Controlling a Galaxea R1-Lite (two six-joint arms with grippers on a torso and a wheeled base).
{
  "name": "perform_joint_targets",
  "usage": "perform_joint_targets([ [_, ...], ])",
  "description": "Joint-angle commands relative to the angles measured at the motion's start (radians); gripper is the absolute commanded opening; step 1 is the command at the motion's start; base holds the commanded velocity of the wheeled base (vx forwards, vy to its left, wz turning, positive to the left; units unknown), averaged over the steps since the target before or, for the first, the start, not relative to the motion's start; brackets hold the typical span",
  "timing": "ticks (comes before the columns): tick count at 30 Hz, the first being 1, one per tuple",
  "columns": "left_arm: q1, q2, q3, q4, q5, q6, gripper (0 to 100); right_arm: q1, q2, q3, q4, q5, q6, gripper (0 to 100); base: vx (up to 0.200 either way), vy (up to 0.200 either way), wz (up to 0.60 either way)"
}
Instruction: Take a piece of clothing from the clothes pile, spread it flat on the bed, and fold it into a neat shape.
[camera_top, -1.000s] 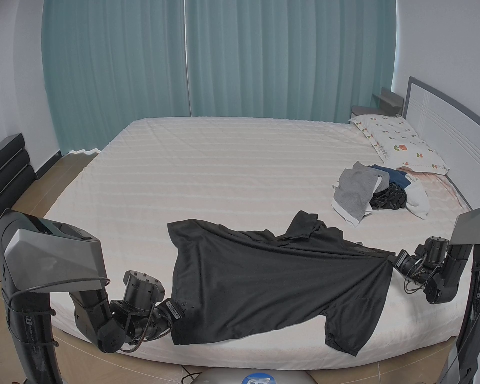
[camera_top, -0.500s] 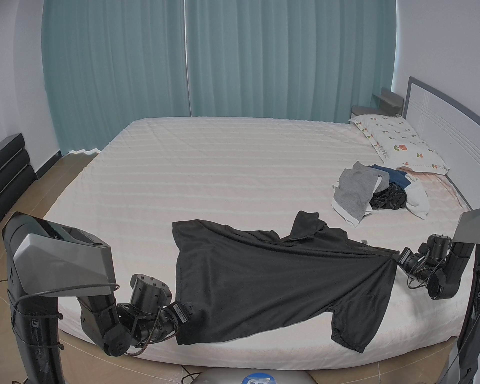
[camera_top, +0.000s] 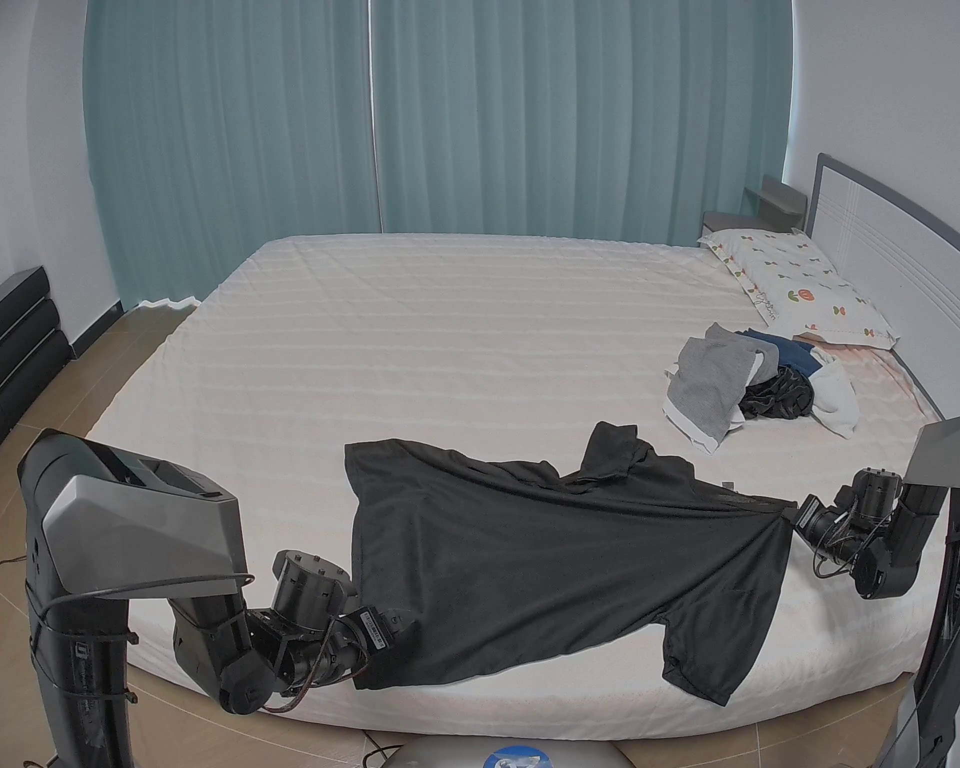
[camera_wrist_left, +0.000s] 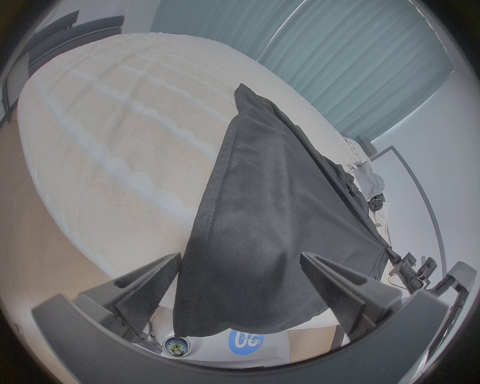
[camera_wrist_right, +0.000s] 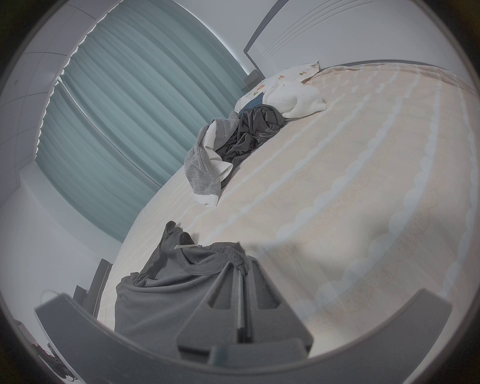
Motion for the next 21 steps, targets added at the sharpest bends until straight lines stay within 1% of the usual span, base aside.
perform_joint_targets([
  [1, 0.002, 0.026, -0.01, -0.001, 0.001, 0.018, 100, 0.0, 0.001, 0.0, -0.001, 0.001, 0.0, 0, 0.0, 0.0, 0.0],
  [5, 0.0, 0.033, -0.019, 0.002, 0.007, 0.018, 100, 0.002, 0.001, -0.003, 0.001, 0.001, -0.001, 0, 0.0, 0.0, 0.0],
  [6, 0.002, 0.033, -0.021, 0.002, 0.007, 0.018, 0, 0.002, 0.001, -0.003, 0.001, 0.001, 0.0, 0, 0.0, 0.0, 0.0],
  [13, 0.013, 0.026, -0.006, 0.003, 0.013, 0.013, 0, 0.003, 0.0, 0.005, -0.003, 0.001, 0.0, 0, 0.0, 0.0, 0.0],
  [16, 0.016, 0.021, 0.004, 0.002, 0.027, 0.011, 0, 0.009, -0.002, 0.01, -0.003, 0.001, 0.0, 0, 0.0, 0.0, 0.0],
  [20, 0.042, -0.005, 0.008, 0.0, 0.052, 0.01, 0, 0.019, 0.0, 0.017, -0.003, 0.001, -0.006, 0, 0.0, 0.0, 0.0],
  [21, 0.06, -0.022, 0.01, 0.0, 0.053, 0.01, 0, 0.025, 0.001, 0.023, -0.004, 0.001, -0.015, 100, 0.0, 0.0, 0.0],
])
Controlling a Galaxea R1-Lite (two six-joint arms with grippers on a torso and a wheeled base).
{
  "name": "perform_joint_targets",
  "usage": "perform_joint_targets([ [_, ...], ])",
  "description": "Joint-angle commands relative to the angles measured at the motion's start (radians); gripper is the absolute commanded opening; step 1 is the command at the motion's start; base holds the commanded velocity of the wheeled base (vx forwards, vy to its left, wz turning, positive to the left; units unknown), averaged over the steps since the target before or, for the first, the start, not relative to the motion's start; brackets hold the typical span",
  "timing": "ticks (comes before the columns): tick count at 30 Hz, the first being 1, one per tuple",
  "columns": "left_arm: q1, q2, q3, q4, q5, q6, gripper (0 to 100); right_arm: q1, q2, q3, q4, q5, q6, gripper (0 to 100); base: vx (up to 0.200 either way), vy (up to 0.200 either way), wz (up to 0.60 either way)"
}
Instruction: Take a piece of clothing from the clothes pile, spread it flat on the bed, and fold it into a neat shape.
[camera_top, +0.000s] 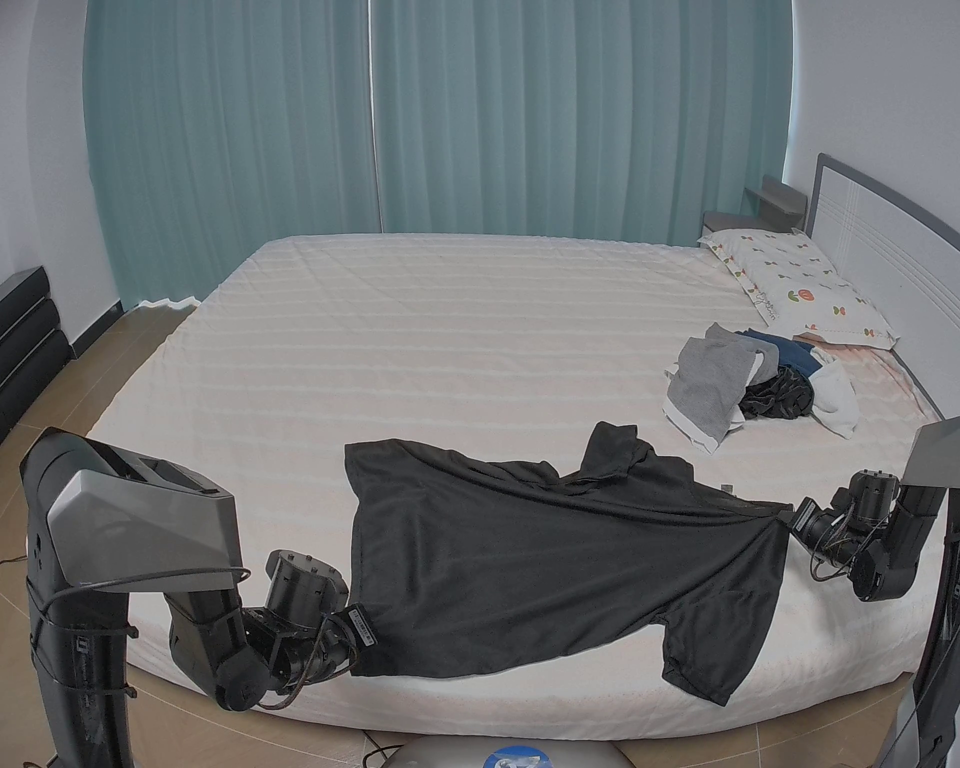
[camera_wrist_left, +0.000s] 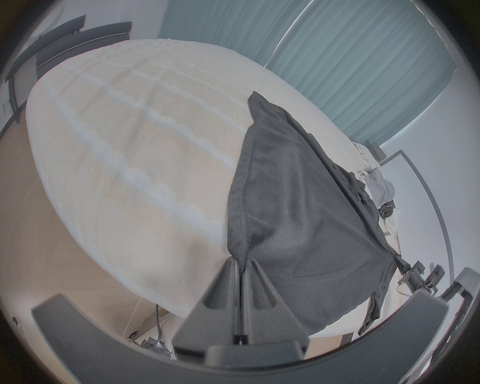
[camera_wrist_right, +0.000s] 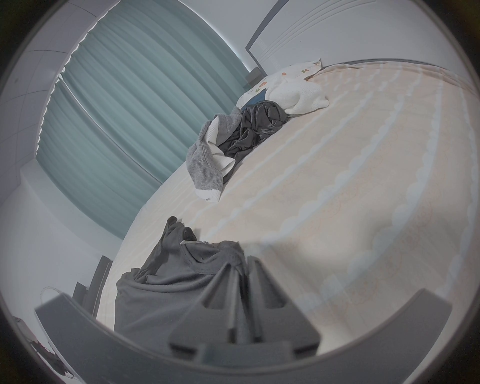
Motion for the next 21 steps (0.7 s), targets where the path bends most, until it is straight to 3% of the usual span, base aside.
perform_joint_targets([
  [1, 0.044, -0.045, 0.007, 0.0, 0.004, -0.001, 0, 0.014, 0.002, 0.014, -0.008, 0.0, -0.014, 100, 0.0, 0.0, 0.0],
  [9, 0.108, -0.093, 0.017, 0.0, 0.003, -0.003, 0, 0.028, -0.105, 0.039, 0.004, -0.004, -0.017, 100, 0.0, 0.0, 0.0],
  [14, 0.153, -0.11, 0.015, -0.003, 0.0, -0.004, 0, 0.08, -0.19, 0.069, 0.056, -0.006, -0.02, 100, 0.0, 0.0, 0.0],
  [21, 0.209, -0.111, 0.015, -0.006, -0.003, -0.001, 0, 0.082, -0.259, 0.223, 0.127, 0.008, -0.056, 100, 0.0, 0.0, 0.0],
])
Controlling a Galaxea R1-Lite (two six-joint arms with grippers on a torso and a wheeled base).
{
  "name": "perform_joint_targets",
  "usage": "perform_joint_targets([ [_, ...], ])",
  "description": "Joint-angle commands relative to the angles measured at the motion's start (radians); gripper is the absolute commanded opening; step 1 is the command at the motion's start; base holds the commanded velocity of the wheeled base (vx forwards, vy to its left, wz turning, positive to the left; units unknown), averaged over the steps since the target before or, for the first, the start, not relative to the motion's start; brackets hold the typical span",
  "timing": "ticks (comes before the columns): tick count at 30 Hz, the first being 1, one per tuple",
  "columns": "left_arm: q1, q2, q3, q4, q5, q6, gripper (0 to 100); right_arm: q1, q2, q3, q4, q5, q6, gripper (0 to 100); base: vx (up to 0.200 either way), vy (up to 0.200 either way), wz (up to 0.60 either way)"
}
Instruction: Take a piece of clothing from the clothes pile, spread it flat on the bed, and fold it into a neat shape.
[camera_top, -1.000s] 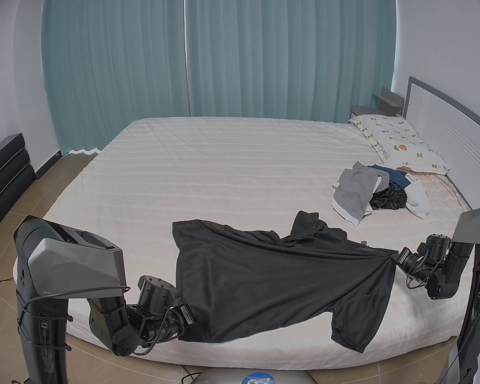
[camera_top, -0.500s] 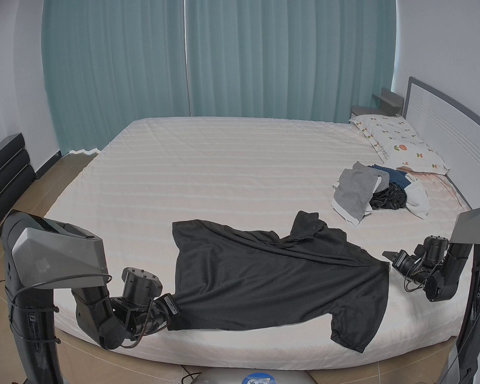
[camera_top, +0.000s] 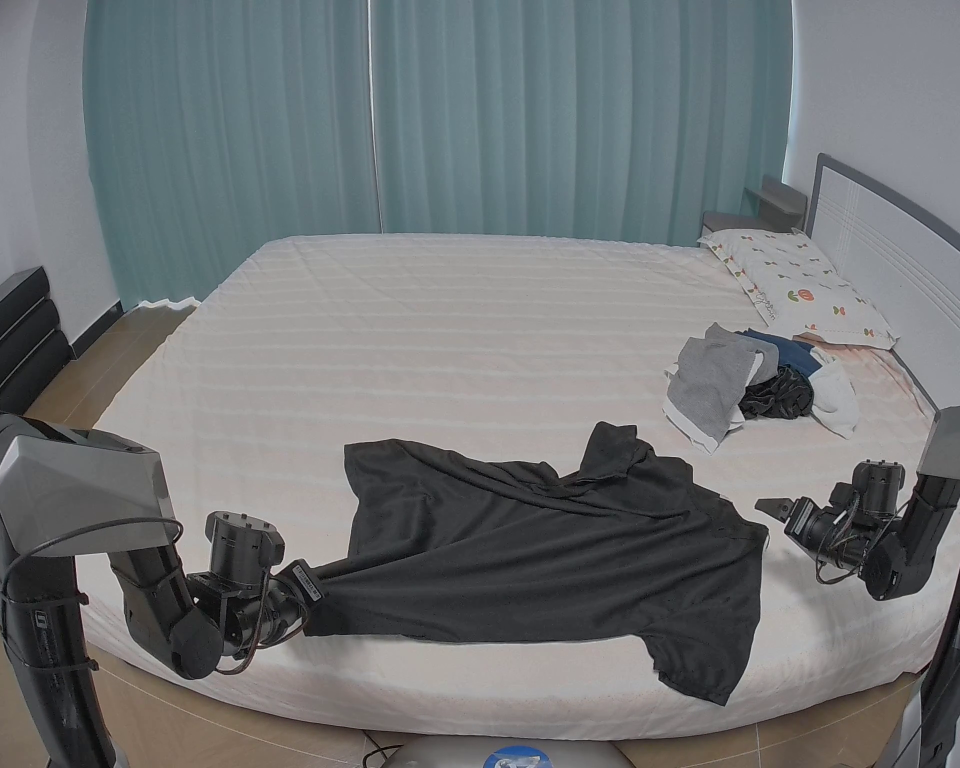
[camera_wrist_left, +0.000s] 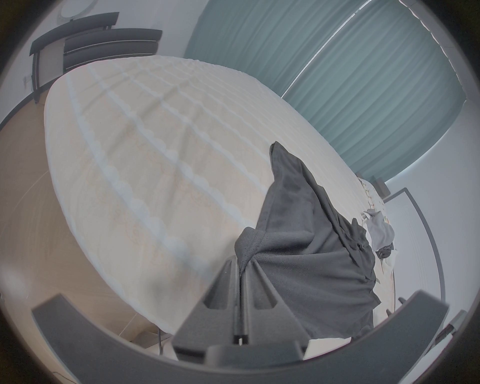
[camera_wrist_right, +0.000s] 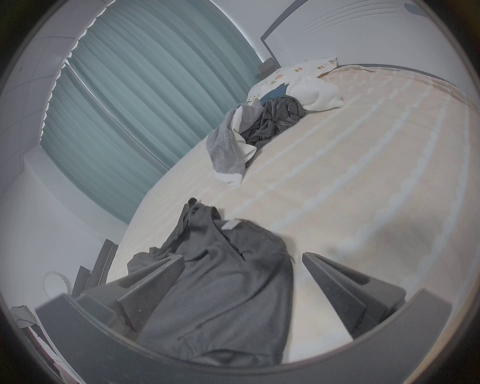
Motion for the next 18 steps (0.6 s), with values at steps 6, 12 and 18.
perform_joint_targets([
  [6, 0.044, -0.008, -0.005, -0.002, -0.005, -0.004, 0, 0.035, -0.028, 0.271, -0.01, 0.096, -0.139, 100, 0.0, 0.0, 0.0],
  [12, 0.042, 0.003, -0.005, -0.002, -0.005, -0.002, 0, 0.073, 0.098, 0.324, -0.122, 0.137, -0.246, 100, 0.0, 0.0, 0.0],
  [18, 0.044, 0.006, -0.002, -0.004, -0.005, 0.001, 0, 0.128, 0.216, 0.384, -0.334, 0.062, -0.255, 100, 0.0, 0.0, 0.0],
])
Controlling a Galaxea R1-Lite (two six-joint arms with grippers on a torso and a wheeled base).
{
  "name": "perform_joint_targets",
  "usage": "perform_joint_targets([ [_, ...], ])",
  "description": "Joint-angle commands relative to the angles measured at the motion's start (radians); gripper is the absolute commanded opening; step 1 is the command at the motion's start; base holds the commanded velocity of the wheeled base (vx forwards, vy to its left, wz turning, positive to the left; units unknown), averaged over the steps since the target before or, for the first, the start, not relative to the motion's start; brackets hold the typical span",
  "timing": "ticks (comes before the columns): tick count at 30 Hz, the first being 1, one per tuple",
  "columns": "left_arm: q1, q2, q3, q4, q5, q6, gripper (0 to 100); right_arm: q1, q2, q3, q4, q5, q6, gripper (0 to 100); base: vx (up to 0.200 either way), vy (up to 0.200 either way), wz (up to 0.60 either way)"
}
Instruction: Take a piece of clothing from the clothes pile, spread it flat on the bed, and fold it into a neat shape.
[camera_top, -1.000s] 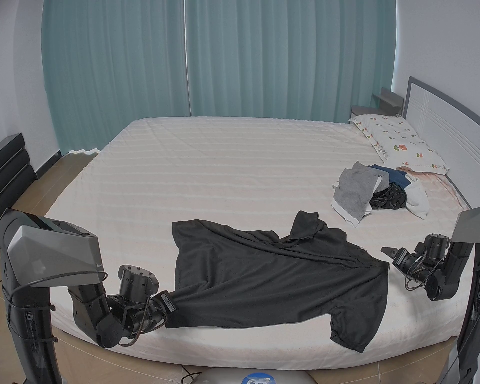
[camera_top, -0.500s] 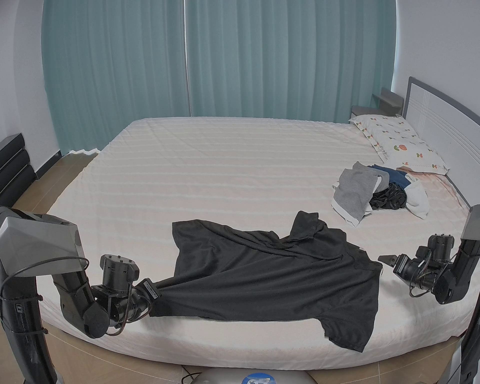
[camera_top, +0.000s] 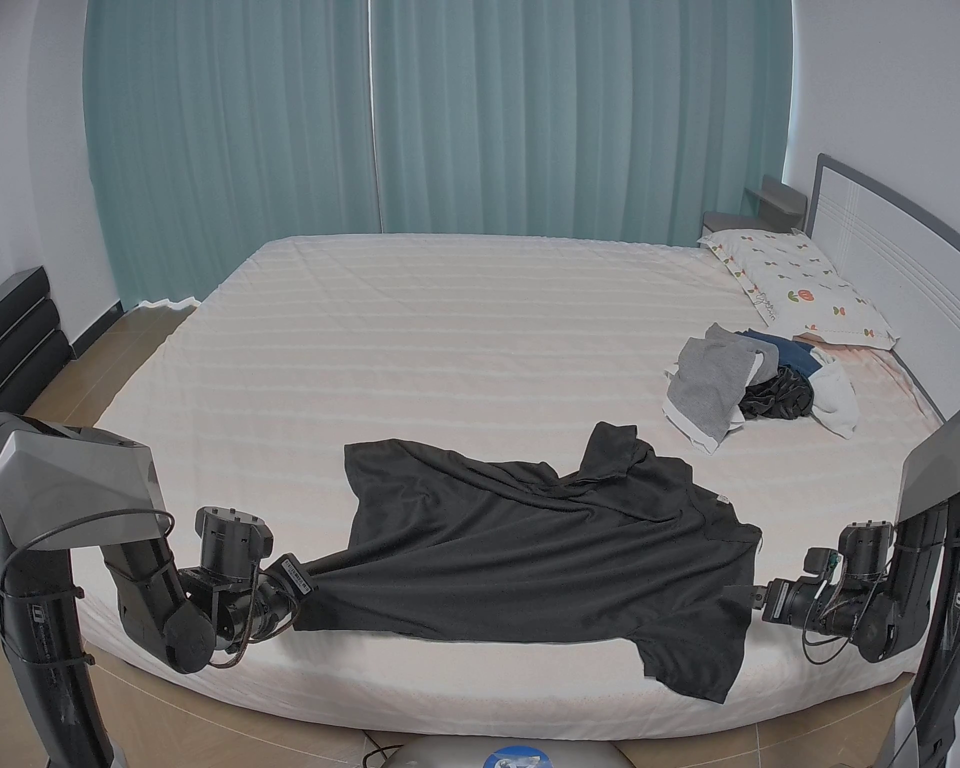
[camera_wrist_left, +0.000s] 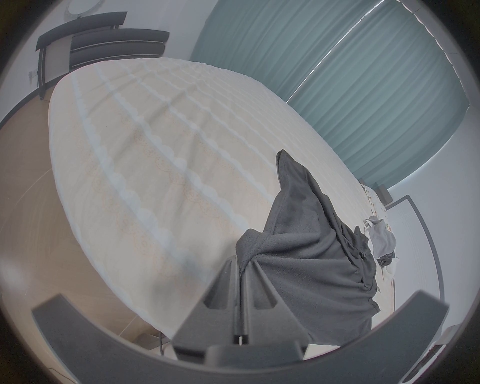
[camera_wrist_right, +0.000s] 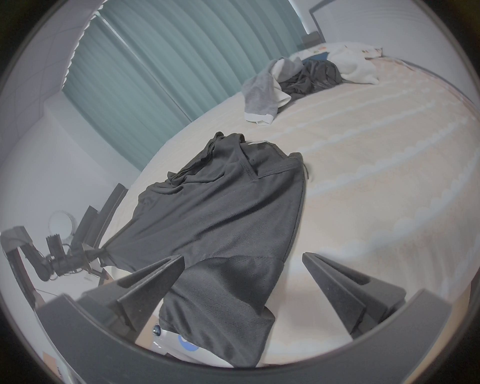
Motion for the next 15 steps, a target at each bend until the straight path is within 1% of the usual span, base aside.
perform_joint_targets([
  [1, 0.002, 0.008, 0.004, -0.002, 0.0, 0.002, 0, 0.056, 0.154, 0.065, -0.108, -0.058, -0.015, 100, 0.0, 0.0, 0.0],
  [6, 0.0, 0.008, 0.002, -0.002, 0.0, 0.003, 0, 0.091, 0.156, 0.066, -0.111, -0.063, -0.014, 100, 0.0, 0.0, 0.0],
  [11, 0.0, 0.008, -0.003, -0.002, 0.0, 0.003, 0, 0.098, 0.159, 0.052, -0.111, -0.063, -0.006, 100, 0.0, 0.0, 0.0],
  [12, 0.002, 0.008, -0.003, -0.002, 0.0, 0.003, 0, 0.1, 0.159, 0.051, -0.111, -0.063, -0.006, 0, 0.0, 0.0, 0.0],
  [15, 0.0, 0.008, 0.002, -0.002, 0.0, 0.003, 0, 0.098, 0.156, 0.059, -0.111, -0.065, -0.006, 0, 0.0, 0.0, 0.0],
])
